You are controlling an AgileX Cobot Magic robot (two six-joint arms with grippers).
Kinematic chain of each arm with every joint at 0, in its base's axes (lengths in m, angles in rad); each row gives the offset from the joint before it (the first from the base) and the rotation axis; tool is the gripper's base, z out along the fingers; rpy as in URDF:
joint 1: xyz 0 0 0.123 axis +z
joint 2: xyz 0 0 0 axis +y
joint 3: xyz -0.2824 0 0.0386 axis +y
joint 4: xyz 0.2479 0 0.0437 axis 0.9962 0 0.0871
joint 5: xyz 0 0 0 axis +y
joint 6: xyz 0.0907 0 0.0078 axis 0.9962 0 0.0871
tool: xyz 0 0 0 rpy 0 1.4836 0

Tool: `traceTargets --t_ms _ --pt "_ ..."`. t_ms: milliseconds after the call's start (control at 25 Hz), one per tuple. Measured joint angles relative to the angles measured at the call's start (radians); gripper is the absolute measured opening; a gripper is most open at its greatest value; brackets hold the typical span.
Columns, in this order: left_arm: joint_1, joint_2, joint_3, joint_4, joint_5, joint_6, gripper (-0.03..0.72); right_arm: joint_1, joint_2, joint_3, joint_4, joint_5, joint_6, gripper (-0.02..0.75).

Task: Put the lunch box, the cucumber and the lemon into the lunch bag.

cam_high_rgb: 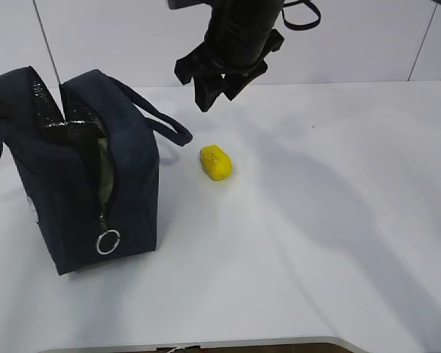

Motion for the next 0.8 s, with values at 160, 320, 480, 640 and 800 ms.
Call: traceTargets --t_ms 160,320,480,640,800 --pt "0.044 0.000 0.000 0.000 -0.006 0.000 -0.009 0.000 0.033 0.000 0.010 0.000 0.001 0.410" --pt "0.055 0.000 0.000 0.000 -0.013 0.000 -0.009 0.000 0.060 0.000 0.018 0.000 0.001 0.410" --pt "0.055 0.000 0.000 0.000 -0.017 0.000 -0.009 0.000 0.093 0.000 0.019 0.000 0.001 0.410" --pt "0.055 0.000 0.000 0.000 -0.017 0.000 -0.009 0.000 0.112 0.000 0.021 -0.013 0.001 0.452" --pt "0.055 0.000 0.000 0.000 -0.017 0.000 -0.009 0.000 0.114 0.000 -0.005 -0.061 0.002 0.587"
